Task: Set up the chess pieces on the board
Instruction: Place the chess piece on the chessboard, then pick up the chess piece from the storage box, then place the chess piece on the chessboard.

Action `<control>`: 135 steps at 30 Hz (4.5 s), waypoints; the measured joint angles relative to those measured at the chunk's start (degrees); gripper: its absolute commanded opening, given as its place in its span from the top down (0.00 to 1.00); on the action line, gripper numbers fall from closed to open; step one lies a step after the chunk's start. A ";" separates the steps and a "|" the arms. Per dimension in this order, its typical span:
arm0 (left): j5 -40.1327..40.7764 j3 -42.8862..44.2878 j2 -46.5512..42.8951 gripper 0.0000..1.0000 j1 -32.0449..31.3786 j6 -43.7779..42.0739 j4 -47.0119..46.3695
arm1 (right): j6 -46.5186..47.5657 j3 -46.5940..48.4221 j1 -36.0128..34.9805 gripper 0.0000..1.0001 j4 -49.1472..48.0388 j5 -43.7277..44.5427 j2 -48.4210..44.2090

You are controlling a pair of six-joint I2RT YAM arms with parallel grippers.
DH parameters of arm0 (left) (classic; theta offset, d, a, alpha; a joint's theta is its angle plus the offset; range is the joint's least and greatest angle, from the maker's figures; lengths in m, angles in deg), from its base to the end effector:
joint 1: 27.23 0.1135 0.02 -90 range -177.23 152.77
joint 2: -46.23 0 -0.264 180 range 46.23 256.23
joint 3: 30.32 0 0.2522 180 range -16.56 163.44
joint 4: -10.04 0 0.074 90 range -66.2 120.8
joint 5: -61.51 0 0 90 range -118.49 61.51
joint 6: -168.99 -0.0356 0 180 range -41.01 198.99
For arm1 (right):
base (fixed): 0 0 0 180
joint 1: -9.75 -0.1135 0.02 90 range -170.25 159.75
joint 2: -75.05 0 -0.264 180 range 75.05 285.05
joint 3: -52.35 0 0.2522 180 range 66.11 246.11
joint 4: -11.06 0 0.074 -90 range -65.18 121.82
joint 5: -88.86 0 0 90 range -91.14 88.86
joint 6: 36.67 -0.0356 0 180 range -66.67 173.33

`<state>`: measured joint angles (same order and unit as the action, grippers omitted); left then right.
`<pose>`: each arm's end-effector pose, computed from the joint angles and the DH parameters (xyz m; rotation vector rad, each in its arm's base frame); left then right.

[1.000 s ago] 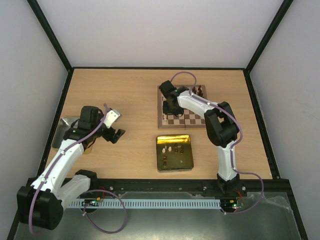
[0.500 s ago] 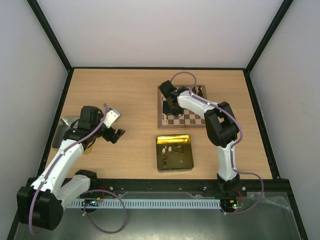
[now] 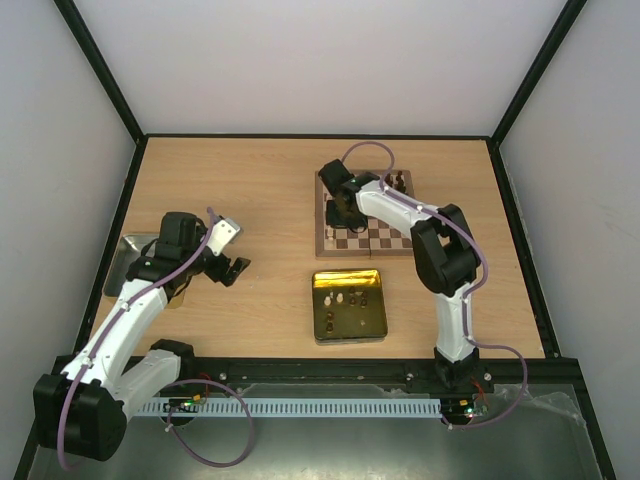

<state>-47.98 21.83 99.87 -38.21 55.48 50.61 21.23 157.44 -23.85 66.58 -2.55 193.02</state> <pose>0.1896 -0.0489 0.2475 0.8358 2.1097 -0.2765 0.3577 0.2387 0.1886 -0.0435 2.8202 0.3210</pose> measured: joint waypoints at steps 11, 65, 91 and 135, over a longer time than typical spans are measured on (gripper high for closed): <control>0.00 -0.13 0.00 0.01 0.00 -0.02 -0.35 | -0.02 -1.88 0.00 0.81 0.02 -0.02 -2.71; 2.12 -0.92 0.72 0.01 -0.79 0.02 -0.81 | -12.07 -33.83 -26.43 0.81 -6.93 -3.21 -24.39; 2.14 -0.96 1.20 0.01 -1.97 0.02 -0.81 | -10.58 -32.54 -26.43 0.87 -7.67 -0.98 -21.14; 2.56 -0.96 1.84 0.01 -2.91 0.02 -0.98 | -1.07 -10.14 -6.99 0.92 5.07 4.79 -14.73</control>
<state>-45.42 20.87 101.71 -41.12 55.50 49.62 20.16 147.30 -30.85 71.65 2.24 178.29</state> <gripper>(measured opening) 0.992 0.079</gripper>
